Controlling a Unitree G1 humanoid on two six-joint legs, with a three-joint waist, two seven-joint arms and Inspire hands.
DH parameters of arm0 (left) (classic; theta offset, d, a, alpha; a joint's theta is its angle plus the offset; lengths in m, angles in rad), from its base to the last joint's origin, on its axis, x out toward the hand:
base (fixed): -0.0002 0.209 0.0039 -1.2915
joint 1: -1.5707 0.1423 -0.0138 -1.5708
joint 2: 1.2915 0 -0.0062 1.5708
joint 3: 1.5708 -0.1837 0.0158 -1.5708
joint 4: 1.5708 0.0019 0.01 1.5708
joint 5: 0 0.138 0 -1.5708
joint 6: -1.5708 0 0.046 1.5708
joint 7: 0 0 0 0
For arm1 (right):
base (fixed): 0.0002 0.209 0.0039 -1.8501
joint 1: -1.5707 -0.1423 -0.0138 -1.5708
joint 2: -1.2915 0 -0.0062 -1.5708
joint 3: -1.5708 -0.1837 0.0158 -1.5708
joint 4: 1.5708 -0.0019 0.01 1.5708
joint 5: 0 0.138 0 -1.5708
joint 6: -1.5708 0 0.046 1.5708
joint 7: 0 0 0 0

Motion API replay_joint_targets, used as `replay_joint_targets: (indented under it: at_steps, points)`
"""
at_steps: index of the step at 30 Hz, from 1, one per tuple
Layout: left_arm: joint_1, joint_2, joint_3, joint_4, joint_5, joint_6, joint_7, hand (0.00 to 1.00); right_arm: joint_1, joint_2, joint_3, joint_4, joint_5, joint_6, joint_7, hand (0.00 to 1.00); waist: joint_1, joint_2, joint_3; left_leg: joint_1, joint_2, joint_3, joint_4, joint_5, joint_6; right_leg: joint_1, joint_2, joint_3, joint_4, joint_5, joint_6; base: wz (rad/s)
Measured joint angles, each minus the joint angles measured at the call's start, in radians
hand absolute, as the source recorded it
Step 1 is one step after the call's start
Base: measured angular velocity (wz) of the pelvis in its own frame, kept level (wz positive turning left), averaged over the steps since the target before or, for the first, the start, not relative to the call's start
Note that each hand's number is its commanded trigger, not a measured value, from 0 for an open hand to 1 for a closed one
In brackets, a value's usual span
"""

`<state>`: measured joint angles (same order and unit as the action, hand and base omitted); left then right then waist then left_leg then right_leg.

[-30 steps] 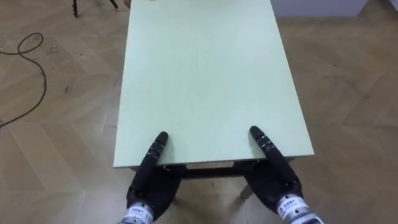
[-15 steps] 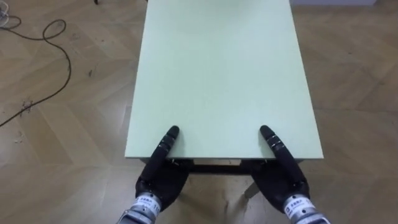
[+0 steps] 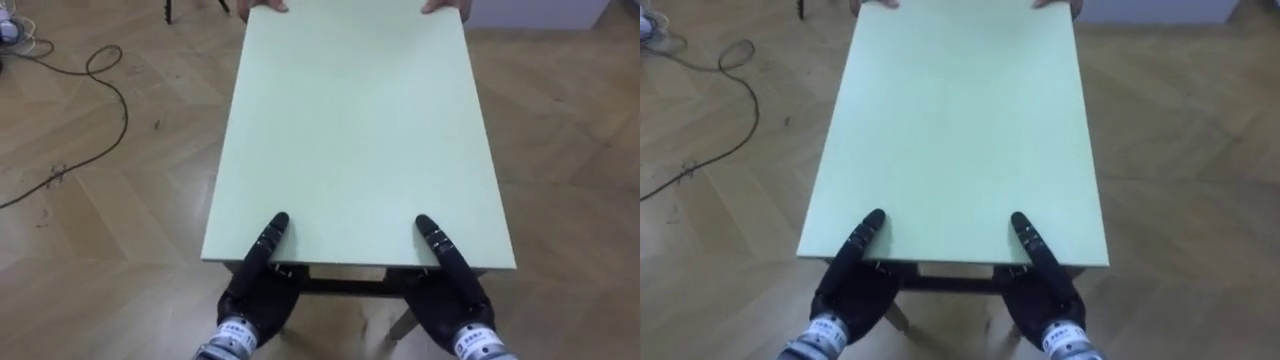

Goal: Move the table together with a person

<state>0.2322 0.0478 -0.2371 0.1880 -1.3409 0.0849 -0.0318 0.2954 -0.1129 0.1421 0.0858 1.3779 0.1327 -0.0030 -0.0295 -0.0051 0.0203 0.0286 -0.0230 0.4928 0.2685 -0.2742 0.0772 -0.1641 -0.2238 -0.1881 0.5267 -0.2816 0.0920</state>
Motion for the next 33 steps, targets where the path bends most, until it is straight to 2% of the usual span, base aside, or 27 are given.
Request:
replay_joint_targets:
  at_steps: [1,2,4,8,11,15,18,22,28,33]
  points:
    - [0.019,-0.001,0.007,-0.014,0.002,-0.001,0.0,1.0,0.0,-0.001,0.01,0.0,-0.002,0.0,-0.003,1.0,0.017,-0.001,0.0005,-0.001,0.007,-0.056,-0.003,0.005,-0.009,0.014,0.021,-0.002,-0.039,0.007,-0.014,-0.48]
    - [0.037,0.0,0.012,-0.025,0.002,-0.002,0.0,1.0,0.0,-0.002,0.021,0.0,-0.003,0.0,-0.006,1.0,0.017,-0.001,0.0004,-0.001,0.017,-0.093,-0.005,0.01,-0.018,0.035,0.04,-0.009,-0.073,0.021,-0.028,-0.34]
    - [0.048,0.003,0.018,-0.031,0.002,-0.002,0.001,1.0,0.0,-0.005,0.034,0.0,-0.005,-0.003,-0.007,1.0,0.012,-0.003,0.0006,-0.002,0.032,-0.114,-0.012,0.017,-0.028,0.047,0.069,-0.011,-0.117,0.043,-0.037,-0.06]
    - [0.05,0.013,0.017,-0.057,0.007,-0.004,0.008,1.0,-0.001,-0.005,0.036,-0.011,-0.003,-0.007,-0.007,1.0,0.04,-0.002,-0.0002,-0.034,0.065,-0.119,-0.011,0.026,-0.038,0.058,0.118,-0.015,-0.207,0.105,-0.053,-0.09]
    - [0.074,0.01,0.019,-0.077,0.021,-0.02,0.007,1.0,0.0,-0.007,0.046,-0.013,-0.005,-0.011,-0.007,1.0,0.042,-0.002,-0.0004,-0.042,0.072,-0.124,-0.01,0.029,-0.04,0.067,0.124,-0.035,-0.236,0.119,-0.057,0.06]
    - [0.094,0.01,0.02,-0.085,0.021,-0.025,0.006,1.0,0.0,-0.013,0.063,-0.013,-0.005,-0.016,-0.006,1.0,0.058,-0.002,-0.0004,-0.041,0.072,-0.14,-0.009,0.029,-0.04,0.078,0.125,-0.047,-0.247,0.12,-0.056,0.11]
    - [0.109,-0.001,0.029,-0.085,0.019,-0.025,0.006,1.0,-0.001,-0.014,0.073,-0.017,-0.023,-0.026,-0.006,1.0,0.064,-0.002,-0.0003,-0.042,0.075,-0.152,-0.009,0.029,-0.04,0.098,0.13,-0.059,-0.276,0.133,-0.054,0.13]
    - [0.117,-0.008,0.03,-0.085,0.018,-0.024,-0.012,1.0,-0.007,-0.016,0.072,-0.017,-0.026,-0.03,-0.002,1.0,0.064,0.0,0.0004,-0.06,0.074,-0.188,0.0,0.03,-0.039,0.116,0.132,-0.077,-0.29,0.137,-0.053,0.25]
    - [0.113,-0.01,0.032,-0.085,0.019,-0.031,-0.039,1.0,-0.008,-0.02,0.074,-0.025,-0.043,-0.045,0.013,1.0,0.065,0.003,-0.001,-0.127,0.082,-0.241,0.063,0.03,-0.041,0.114,0.133,-0.122,-0.288,0.133,-0.054,0.35]
    - [0.109,-0.012,0.029,-0.082,0.018,-0.029,-0.039,1.0,-0.012,-0.02,0.072,-0.025,-0.053,-0.047,0.015,1.0,0.055,0.028,0.0014,-0.156,0.081,-0.265,0.085,0.03,-0.041,0.138,0.133,-0.2,-0.288,0.128,-0.057,0.51]
